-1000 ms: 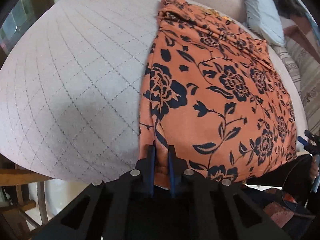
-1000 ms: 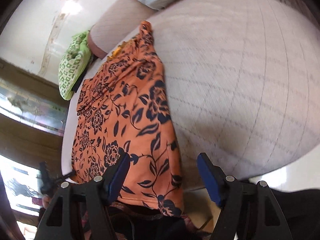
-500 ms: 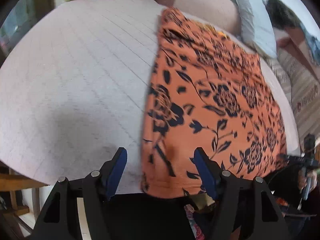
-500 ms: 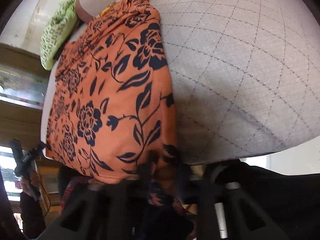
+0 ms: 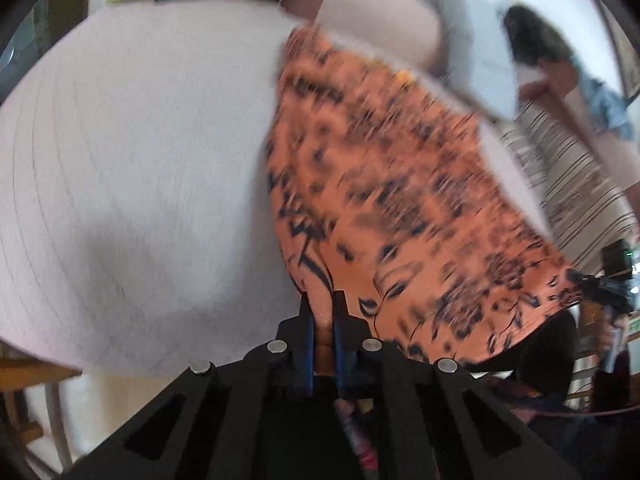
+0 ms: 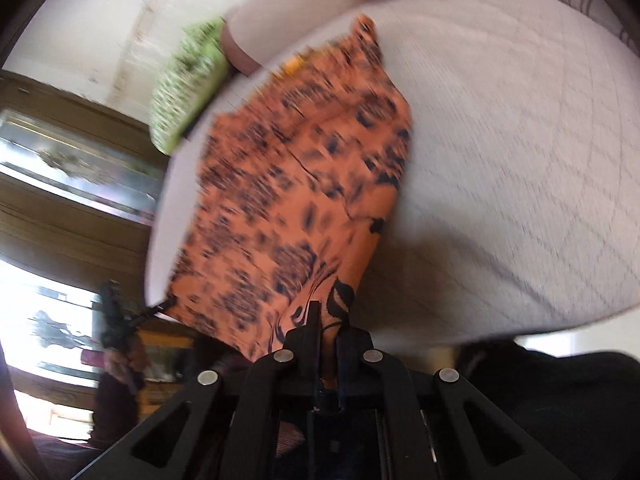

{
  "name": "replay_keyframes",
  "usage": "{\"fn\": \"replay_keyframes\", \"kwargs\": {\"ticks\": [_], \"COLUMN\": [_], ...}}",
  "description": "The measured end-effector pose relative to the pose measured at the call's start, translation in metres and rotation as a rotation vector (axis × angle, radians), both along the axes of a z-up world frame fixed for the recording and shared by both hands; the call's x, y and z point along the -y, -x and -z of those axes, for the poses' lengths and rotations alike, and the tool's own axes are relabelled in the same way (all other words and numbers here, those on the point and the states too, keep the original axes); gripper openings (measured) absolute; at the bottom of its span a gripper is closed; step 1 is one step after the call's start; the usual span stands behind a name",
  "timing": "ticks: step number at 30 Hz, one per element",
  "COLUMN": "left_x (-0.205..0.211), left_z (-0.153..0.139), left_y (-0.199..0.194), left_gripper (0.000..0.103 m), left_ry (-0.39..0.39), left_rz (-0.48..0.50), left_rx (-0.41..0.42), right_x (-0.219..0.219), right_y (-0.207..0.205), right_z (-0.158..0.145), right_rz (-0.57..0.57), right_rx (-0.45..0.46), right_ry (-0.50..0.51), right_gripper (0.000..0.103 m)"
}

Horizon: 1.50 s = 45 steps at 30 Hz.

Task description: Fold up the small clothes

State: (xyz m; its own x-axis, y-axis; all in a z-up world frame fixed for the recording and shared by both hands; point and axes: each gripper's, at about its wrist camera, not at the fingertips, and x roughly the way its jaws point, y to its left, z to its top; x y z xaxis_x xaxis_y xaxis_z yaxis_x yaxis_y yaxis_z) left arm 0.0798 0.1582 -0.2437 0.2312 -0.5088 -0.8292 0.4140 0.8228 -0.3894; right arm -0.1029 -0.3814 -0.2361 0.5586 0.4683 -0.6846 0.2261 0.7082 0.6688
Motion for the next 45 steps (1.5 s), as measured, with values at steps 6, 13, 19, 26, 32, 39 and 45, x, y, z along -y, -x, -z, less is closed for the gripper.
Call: {"fn": "replay_keyframes", "kwargs": {"ticks": [6,13,19,26,32,39,45], "left_x": [0.004,0.04,0.099,0.129,0.092,0.066,0.11], "left_z": [-0.07,-0.089,-0.044,0.024,0.012,-0.033,-0.015], "left_y": [-0.063,-0.186,-0.288,-0.342,-0.335,-0.292,-0.22], "left_gripper": [0.008,0.008,0.008,0.01,0.03,0.072,0.072], "left_ry": [0.168,0.189,0.107,-0.019,0.178,0.229,0.129], "left_rz": [-0.037,-0.124,-0.194,-0.267,-0.311,-0.363,-0.176], "left_rx": [0.07,0.064,-0.016,-0.112,-0.049,0.122,0.126], "right_x": [0.028,0.089,0.142,0.186,0.206,0.207,0.185], "right_y": [-0.034,-0.131,-0.232,-0.32,-0.326,-0.307,-0.317], "right_z": [-0.061,-0.095,-0.067,0.026,0.068,0.034,0.015], "right_rz": [0.054,0.227,0.326,0.414,0.407,0.363,0.383], "right_rx": [0.195,0.312,0.233,0.062,0.082,0.188,0.14], "right_ry": [-0.061,-0.102,-0.12,-0.237,-0.367,-0.318,-0.228], "right_gripper": [0.005,0.005,0.005,0.008,0.008,0.01,0.072]}}
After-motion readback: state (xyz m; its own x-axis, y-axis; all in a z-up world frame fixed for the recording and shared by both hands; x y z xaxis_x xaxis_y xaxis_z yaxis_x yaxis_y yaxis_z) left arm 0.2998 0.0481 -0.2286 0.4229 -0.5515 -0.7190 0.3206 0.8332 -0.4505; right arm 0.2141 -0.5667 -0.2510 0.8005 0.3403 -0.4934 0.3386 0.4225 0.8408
